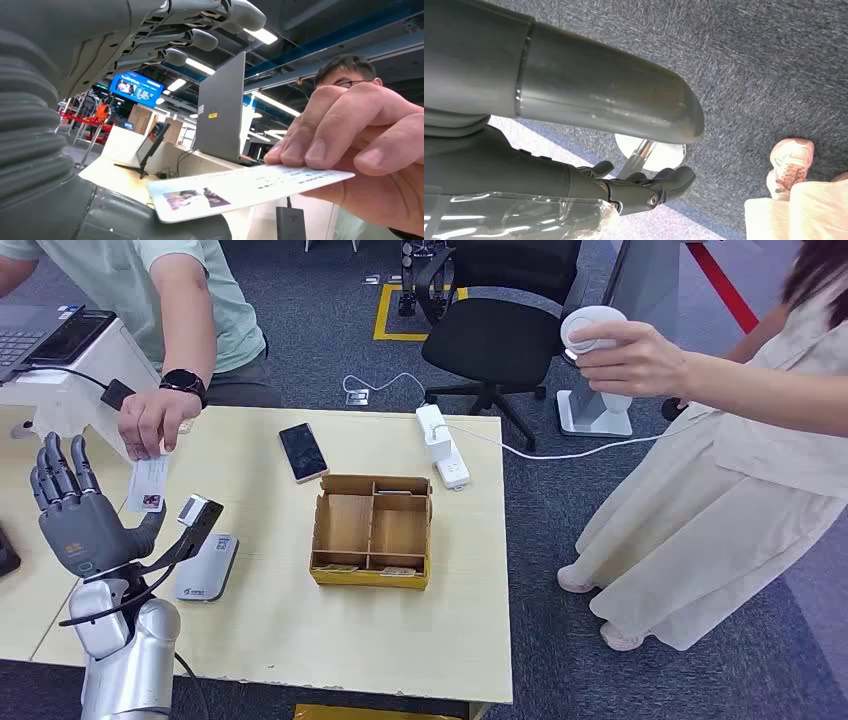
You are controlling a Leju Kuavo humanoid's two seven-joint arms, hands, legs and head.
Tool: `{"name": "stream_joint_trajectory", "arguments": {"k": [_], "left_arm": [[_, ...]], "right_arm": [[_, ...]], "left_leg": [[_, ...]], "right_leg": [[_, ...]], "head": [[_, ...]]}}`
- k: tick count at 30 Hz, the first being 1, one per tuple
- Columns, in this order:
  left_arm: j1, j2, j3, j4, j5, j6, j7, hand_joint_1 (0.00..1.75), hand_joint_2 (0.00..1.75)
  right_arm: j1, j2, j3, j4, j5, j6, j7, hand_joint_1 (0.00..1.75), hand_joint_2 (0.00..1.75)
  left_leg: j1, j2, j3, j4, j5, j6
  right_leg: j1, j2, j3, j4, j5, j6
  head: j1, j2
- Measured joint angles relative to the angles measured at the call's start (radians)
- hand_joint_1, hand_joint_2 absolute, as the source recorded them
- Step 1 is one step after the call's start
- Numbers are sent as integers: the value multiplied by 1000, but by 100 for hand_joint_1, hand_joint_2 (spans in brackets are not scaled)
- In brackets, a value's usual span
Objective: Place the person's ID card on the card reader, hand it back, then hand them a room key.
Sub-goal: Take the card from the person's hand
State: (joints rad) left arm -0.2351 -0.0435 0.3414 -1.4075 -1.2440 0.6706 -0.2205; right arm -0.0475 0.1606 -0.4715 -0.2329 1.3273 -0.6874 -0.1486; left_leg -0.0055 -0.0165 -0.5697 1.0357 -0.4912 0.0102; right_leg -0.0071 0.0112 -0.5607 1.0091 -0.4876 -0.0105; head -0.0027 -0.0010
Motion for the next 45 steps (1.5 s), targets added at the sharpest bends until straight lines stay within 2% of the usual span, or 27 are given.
{"name": "stream_joint_trajectory", "arguments": {"k": [10,11,14,15,16,30,45], "left_arm": [[-9,-5,0,0,31,0,-17,0,175],[-10,-6,0,0,35,0,-20,8,175],[-10,-9,0,0,44,0,-25,134,175],[-10,-9,0,0,47,0,-28,169,175],[-10,-9,0,0,51,0,-33,175,175],[-13,-17,0,0,88,0,-94,175,175],[-15,-25,0,1,126,0,-110,175,175]], "right_arm": [[1,0,0,0,2,0,2,0,0],[1,0,0,0,2,0,2,0,0],[1,0,0,0,1,0,0,0,0],[1,0,0,0,1,0,0,0,0],[1,0,0,0,0,0,-1,0,0],[0,0,0,0,-8,0,-11,0,0],[0,0,0,0,-10,0,-11,0,0]], "left_leg": [[0,0,0,0,0,0],[0,0,0,0,0,0],[0,0,0,0,0,0],[0,0,0,0,0,0],[0,0,0,0,0,0],[0,0,0,0,0,0],[0,0,0,0,0,0]], "right_leg": [[0,0,0,0,0,0],[0,0,0,0,0,0],[0,0,0,0,0,0],[0,0,0,0,0,0],[0,0,0,0,0,0],[0,0,0,0,0,0],[0,0,0,0,0,0]], "head": [[0,0],[0,0],[0,0],[0,0],[0,0],[0,0],[0,0]]}}
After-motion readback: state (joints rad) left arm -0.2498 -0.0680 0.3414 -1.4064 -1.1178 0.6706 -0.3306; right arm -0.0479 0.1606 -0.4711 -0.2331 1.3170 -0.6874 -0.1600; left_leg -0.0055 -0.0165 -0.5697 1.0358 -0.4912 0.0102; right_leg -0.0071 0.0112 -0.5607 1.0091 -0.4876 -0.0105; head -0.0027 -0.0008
